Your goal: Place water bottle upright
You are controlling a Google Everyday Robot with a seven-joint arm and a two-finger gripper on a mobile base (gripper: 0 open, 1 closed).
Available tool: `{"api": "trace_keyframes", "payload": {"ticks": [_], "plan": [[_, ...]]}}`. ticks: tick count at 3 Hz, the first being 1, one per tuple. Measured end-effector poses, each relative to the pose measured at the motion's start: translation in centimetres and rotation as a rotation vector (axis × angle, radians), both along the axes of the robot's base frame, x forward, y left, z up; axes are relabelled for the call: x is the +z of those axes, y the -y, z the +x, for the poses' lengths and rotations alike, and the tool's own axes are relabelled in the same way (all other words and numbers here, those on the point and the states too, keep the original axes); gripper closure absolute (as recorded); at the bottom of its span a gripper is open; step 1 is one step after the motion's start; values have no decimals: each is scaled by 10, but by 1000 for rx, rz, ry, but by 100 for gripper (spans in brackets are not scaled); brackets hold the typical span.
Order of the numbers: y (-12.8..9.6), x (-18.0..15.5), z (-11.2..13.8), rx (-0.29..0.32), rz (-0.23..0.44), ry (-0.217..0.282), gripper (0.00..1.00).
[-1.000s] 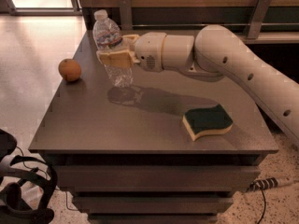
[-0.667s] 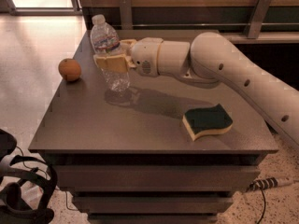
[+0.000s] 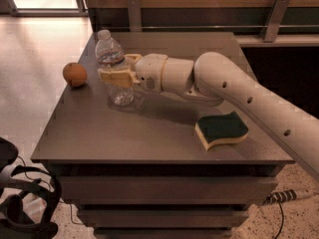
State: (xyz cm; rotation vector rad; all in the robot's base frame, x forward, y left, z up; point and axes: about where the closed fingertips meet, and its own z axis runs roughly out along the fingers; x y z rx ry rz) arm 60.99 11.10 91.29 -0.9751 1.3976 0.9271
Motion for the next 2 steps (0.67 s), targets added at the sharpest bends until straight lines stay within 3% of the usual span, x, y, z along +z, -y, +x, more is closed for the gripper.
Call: {"api": "trace_keyframes", "payload": {"ticks": [2], "plan": [[-6,-14,6,8,25,8,100]]}}
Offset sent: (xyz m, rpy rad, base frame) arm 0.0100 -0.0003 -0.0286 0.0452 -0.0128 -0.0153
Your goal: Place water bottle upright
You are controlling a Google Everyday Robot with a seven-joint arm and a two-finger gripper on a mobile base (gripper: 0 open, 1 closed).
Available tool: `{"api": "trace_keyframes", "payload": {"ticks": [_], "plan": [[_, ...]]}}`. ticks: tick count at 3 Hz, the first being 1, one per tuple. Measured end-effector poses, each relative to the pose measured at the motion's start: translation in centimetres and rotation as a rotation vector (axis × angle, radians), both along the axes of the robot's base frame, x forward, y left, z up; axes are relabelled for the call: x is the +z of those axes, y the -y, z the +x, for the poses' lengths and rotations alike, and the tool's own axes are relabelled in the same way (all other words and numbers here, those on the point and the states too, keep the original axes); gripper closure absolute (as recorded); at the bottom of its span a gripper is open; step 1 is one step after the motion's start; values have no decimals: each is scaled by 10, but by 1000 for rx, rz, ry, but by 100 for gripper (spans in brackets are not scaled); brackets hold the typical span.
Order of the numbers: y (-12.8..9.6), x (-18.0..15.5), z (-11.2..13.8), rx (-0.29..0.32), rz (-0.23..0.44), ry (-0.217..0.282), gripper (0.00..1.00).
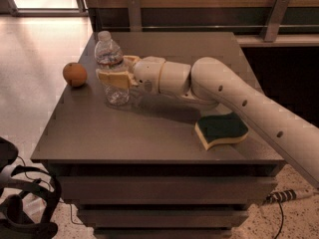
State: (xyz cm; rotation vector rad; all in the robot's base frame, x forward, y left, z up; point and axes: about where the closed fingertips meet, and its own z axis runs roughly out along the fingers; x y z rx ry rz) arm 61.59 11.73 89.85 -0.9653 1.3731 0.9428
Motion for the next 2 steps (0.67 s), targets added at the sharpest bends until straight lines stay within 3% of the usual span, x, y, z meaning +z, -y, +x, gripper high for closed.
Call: {"api": "trace_keyframes", "payload": {"ticks": [2], "plan": [[0,3,0,0,0,0,100]]}}
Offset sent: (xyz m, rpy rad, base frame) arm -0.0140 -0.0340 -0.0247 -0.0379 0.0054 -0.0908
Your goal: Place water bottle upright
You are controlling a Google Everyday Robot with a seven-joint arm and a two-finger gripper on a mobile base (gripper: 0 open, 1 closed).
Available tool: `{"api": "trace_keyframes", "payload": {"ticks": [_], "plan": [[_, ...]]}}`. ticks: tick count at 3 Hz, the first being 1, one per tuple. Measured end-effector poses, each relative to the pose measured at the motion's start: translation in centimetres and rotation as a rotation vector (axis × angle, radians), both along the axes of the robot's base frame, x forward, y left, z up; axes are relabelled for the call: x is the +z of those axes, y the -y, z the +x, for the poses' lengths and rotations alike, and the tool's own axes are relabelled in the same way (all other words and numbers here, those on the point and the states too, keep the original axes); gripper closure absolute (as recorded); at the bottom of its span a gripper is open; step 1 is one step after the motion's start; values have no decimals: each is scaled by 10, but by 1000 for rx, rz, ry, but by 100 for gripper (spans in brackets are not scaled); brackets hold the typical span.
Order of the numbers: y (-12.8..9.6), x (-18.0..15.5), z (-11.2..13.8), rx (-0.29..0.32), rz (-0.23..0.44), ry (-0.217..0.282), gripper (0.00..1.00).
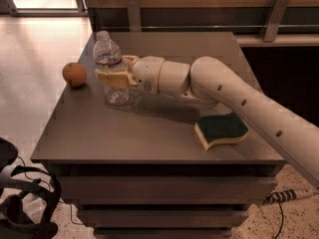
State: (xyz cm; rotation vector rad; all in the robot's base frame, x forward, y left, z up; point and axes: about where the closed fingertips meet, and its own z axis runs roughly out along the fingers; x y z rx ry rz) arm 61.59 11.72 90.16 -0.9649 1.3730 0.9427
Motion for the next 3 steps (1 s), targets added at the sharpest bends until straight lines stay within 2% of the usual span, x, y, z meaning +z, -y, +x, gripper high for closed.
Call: {"api": "trace_keyframes", "payload": {"ticks": [1,3], "plan": [[0,0,0,0,0,0,87],[0,1,0,0,0,0,41]]}}
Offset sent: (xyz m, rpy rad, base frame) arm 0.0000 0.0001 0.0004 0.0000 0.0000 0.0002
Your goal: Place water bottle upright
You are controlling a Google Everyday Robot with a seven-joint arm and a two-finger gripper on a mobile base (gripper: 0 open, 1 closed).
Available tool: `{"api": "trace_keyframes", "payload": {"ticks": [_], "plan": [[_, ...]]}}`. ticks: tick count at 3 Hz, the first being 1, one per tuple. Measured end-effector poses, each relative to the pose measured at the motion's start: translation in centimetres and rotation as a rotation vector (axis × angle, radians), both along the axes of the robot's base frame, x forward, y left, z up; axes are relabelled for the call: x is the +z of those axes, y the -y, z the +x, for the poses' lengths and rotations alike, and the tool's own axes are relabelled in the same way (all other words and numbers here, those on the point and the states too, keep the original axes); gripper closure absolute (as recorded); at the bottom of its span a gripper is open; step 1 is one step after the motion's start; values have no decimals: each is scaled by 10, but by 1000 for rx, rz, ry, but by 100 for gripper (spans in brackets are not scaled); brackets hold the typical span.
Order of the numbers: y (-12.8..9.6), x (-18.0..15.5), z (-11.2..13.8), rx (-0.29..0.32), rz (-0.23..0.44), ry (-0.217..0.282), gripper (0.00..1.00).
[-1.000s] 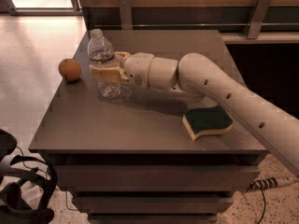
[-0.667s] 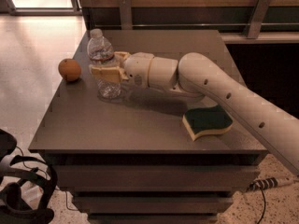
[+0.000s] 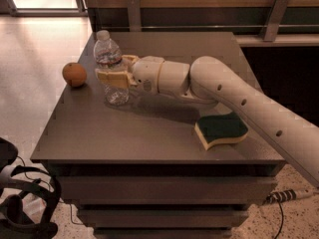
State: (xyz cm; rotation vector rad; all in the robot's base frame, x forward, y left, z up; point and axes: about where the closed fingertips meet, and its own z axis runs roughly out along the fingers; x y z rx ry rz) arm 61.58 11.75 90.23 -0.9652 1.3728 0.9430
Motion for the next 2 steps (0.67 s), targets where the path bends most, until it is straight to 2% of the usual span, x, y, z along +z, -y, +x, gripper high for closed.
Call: {"api": "trace_keyframes", "payload": {"ticks": [1,2], "plan": [[0,0,0,0,0,0,18],[-2,0,-1,4,0,1,0]]}}
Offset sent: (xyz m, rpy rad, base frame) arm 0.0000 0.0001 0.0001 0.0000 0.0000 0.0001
